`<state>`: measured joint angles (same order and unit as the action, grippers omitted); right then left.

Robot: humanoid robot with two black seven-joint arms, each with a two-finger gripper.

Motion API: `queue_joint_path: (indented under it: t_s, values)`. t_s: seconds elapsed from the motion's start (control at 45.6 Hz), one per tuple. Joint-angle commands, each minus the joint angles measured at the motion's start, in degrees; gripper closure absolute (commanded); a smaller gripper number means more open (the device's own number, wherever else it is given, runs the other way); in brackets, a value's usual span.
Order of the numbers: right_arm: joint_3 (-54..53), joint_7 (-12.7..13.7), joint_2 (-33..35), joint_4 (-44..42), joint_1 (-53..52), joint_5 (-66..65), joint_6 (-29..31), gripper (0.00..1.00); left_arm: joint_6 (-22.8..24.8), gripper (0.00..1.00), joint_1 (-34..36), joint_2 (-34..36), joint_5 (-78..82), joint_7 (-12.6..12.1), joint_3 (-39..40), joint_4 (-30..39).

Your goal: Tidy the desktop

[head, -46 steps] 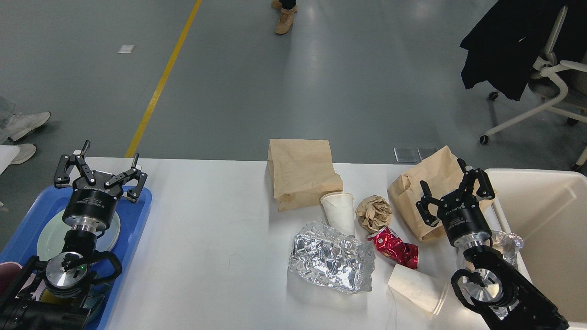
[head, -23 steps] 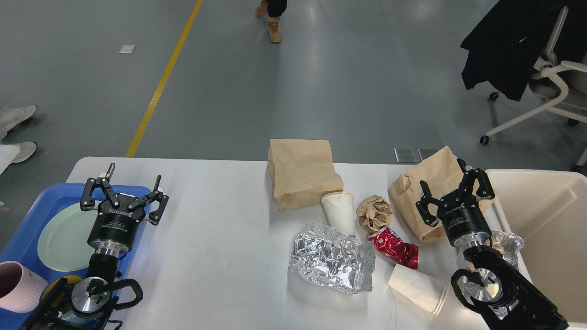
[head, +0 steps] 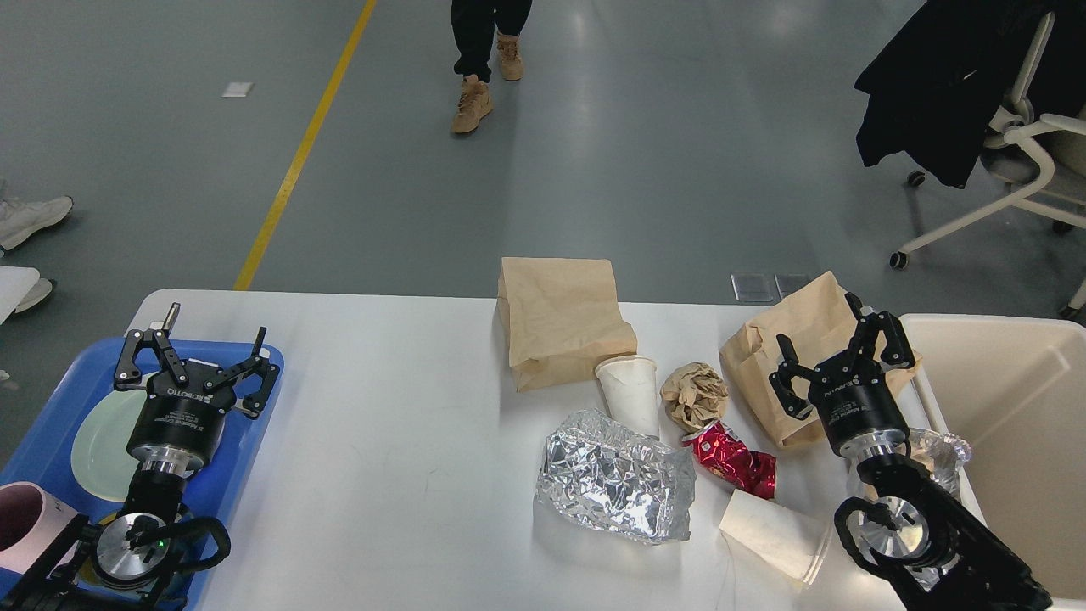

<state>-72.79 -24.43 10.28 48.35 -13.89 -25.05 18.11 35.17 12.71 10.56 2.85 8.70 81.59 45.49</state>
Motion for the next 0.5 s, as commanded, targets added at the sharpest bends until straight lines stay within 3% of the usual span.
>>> queue_joint_path:
  t_s: [0.0,0.483]
  values:
    - [0.02,0.0,0.01,0.08,0.0,0.0,0.0,0.0,0.07,0.03,0.04,0.07,-0.04,0.0,-0.03,-0.14]
    - [0.02,0.0,0.01,0.17,0.18,0.0,0.0,0.0,0.07,0.03,0.04,0.07,-0.21,0.09,-0.03,-0.14]
